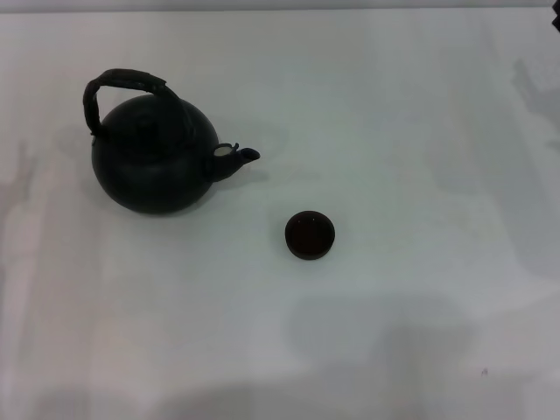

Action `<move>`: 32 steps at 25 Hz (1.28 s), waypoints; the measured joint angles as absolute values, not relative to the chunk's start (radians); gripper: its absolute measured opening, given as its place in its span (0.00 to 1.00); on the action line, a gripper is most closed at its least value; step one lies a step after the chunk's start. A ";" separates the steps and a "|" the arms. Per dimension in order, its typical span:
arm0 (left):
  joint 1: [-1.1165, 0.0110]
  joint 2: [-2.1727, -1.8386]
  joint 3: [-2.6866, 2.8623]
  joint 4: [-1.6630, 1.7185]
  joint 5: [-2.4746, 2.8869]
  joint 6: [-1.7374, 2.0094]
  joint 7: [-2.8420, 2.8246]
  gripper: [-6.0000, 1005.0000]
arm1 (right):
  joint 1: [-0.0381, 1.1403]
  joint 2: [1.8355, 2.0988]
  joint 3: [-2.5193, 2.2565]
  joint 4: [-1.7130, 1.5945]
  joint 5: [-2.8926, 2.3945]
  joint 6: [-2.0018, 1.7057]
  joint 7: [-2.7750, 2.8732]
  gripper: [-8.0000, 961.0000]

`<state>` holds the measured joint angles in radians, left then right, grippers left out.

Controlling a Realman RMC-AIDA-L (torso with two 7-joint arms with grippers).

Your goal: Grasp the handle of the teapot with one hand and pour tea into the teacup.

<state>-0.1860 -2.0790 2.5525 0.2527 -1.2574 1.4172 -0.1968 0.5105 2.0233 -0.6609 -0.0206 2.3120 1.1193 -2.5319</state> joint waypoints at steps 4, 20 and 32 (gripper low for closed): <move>-0.207 -2.079 2.552 0.216 -1.293 1.409 -0.250 0.88 | 0.509 2.023 -0.676 -0.020 2.311 1.116 -2.533 0.88; -0.277 -2.077 2.553 0.161 -1.316 1.368 -0.276 0.88 | 0.500 2.023 -0.691 -0.017 2.318 1.113 -2.576 0.88; -0.305 -2.077 2.553 0.150 -1.396 1.356 -0.276 0.88 | 0.503 2.023 -0.689 -0.017 2.324 1.104 -2.560 0.88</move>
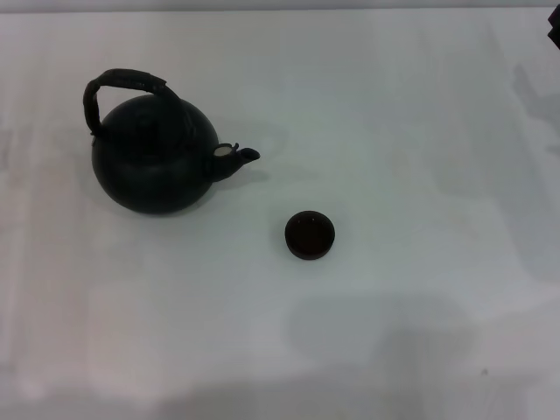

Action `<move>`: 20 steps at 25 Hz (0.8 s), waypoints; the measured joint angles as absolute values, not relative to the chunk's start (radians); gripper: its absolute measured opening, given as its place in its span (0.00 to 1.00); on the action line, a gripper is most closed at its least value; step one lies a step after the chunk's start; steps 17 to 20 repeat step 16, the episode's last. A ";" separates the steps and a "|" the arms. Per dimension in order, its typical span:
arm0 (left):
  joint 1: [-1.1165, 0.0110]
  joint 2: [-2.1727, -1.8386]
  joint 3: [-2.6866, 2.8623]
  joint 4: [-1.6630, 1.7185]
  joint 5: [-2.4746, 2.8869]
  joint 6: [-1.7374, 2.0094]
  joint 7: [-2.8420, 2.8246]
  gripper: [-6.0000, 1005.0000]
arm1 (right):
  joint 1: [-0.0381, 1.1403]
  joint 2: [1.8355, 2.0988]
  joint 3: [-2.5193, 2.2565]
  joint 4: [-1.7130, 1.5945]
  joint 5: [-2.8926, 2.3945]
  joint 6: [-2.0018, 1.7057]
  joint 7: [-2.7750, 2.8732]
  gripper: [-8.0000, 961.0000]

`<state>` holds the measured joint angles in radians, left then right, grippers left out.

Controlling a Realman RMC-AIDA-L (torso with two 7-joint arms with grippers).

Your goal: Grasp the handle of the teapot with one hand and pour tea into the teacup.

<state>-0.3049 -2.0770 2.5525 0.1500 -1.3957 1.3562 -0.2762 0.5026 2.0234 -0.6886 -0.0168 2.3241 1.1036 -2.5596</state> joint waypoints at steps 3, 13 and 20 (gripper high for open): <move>-0.312 -2.077 2.553 0.152 -1.396 1.356 -0.276 0.88 | 0.502 2.024 -0.689 -0.017 2.324 1.104 -2.559 0.88; -0.327 -2.077 2.553 0.153 -1.403 1.356 -0.338 0.88 | 0.497 2.027 -0.686 -0.015 2.324 1.100 -2.559 0.88; -0.327 -2.077 2.553 0.153 -1.403 1.350 -0.341 0.88 | 0.495 2.027 -0.674 -0.011 2.325 1.090 -2.559 0.88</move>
